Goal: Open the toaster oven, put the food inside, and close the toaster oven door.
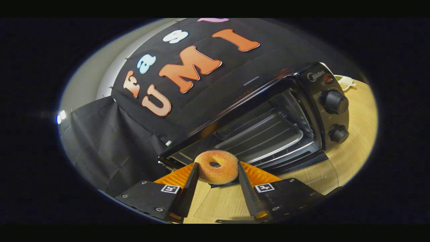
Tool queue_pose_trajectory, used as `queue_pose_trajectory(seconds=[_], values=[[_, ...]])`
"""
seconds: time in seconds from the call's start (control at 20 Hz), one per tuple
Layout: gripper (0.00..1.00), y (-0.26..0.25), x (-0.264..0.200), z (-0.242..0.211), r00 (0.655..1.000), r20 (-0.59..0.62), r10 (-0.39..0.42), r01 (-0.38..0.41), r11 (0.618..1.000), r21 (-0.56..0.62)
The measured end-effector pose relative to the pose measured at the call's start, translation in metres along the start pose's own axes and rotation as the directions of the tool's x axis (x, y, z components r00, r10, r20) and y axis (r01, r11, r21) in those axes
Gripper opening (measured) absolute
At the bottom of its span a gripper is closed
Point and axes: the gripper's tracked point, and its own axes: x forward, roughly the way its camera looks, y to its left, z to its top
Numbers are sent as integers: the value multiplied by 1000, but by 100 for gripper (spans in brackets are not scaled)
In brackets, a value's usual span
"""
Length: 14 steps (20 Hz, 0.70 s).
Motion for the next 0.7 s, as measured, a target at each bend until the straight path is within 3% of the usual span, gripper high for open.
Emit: queue_pose_trajectory(seconds=[0.45,0.7], values=[[66,-14,45,9,997,40,-64,67,995,-69],[77,-21,44,20,985,113,-128,151,962,-228]])
